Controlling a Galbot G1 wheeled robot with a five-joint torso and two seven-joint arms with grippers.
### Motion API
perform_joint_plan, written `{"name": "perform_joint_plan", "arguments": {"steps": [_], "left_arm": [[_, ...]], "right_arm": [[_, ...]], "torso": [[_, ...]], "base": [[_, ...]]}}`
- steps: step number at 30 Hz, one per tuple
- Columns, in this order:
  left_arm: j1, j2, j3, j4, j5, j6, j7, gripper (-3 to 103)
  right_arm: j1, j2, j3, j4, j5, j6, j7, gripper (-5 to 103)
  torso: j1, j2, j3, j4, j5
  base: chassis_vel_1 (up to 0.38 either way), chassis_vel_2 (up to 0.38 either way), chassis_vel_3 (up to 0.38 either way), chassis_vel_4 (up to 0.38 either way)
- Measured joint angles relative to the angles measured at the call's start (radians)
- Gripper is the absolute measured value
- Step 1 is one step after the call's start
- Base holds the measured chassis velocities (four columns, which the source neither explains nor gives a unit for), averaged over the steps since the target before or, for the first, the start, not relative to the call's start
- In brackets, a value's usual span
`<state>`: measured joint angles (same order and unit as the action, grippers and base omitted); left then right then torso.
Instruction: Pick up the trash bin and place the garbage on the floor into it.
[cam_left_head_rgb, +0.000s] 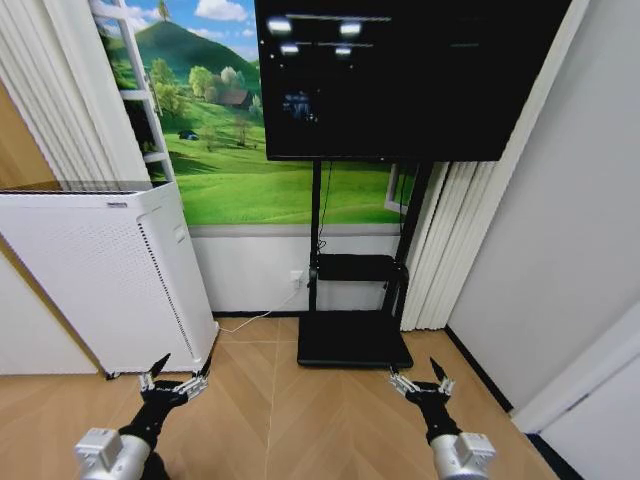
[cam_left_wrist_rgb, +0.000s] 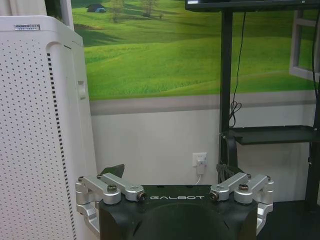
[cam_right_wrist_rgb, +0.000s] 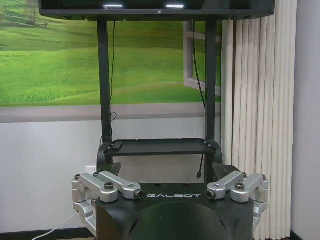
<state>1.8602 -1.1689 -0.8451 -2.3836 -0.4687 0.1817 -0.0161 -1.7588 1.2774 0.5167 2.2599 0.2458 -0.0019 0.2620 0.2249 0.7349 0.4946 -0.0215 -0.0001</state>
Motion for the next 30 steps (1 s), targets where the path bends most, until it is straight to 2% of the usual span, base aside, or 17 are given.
{"name": "perform_joint_plan", "arguments": {"steps": [18,30], "left_arm": [[0.000,0.000,0.000,0.000,0.000,0.000,0.000,100],[0.000,0.000,0.000,0.000,0.000,0.000,0.000,100]], "right_arm": [[0.000,0.000,0.000,0.000,0.000,0.000,0.000,100],[0.000,0.000,0.000,0.000,0.000,0.000,0.000,100]], "torso": [[-0.001,0.000,-0.001,0.0001,0.0001],[0.000,-0.001,-0.001,0.0001,0.0000]], "base": [[0.130,-0.127,-0.137,0.134],[-0.044,-0.015,0.052,0.032]]}}
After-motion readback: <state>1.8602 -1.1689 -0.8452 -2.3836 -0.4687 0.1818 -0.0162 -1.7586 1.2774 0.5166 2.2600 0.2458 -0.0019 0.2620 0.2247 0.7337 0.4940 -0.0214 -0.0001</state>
